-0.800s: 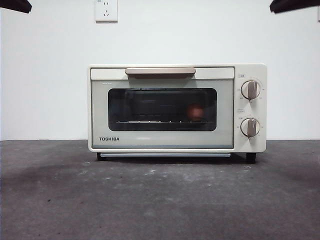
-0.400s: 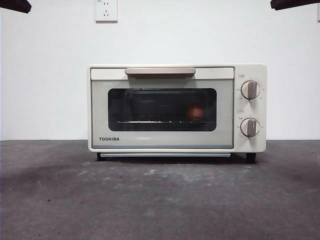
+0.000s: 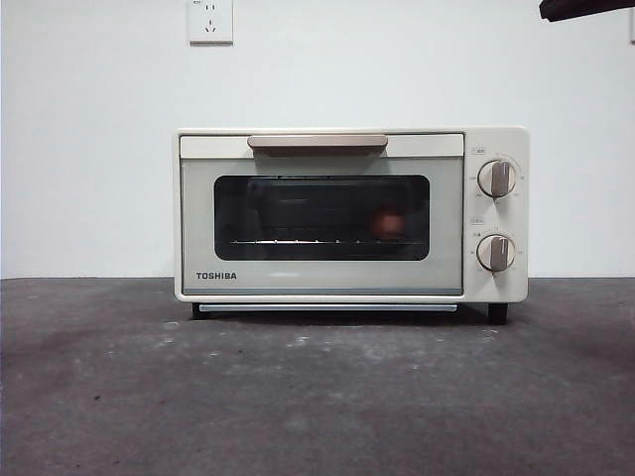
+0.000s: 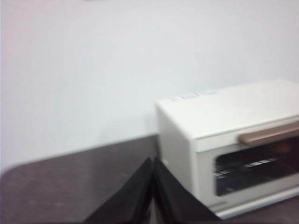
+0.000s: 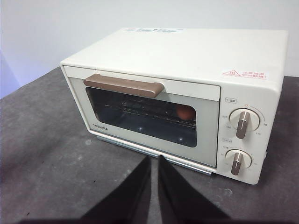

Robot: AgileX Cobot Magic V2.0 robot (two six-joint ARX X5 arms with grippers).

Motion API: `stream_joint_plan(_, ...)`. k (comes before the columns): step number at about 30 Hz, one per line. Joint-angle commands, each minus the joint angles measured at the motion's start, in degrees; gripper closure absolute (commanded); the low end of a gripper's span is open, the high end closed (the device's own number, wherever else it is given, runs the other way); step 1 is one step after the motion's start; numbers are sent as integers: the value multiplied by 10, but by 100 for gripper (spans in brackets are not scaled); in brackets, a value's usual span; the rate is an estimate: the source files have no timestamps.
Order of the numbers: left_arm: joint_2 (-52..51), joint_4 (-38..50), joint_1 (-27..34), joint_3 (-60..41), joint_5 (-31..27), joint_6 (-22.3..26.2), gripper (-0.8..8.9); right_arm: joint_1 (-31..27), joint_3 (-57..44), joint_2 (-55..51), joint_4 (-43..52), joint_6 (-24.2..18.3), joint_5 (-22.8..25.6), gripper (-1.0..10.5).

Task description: Eggoven

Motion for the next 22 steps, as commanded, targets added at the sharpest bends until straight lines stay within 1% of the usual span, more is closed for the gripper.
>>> stream_joint_plan(1, -45, 41, 14, -58, -3, 22, 806, 3, 3, 2, 6, -3, 2, 943)
stream_joint_plan(5, -104, 46, 28, -131, -3, 19, 806, 3, 3, 2, 6, -3, 2, 943)
stream_joint_plan(11, -157, 21, 33, -207, -3, 4, 806, 3, 3, 2, 6, -3, 2, 943)
stream_joint_plan(18, -198, -3, 33, -264, -3, -2, 806, 3, 3, 2, 6, -3, 2, 943)
stream_joint_plan(22, -197, -21, 33, -275, -3, -23, 806, 3, 3, 2, 6, -3, 2, 943)
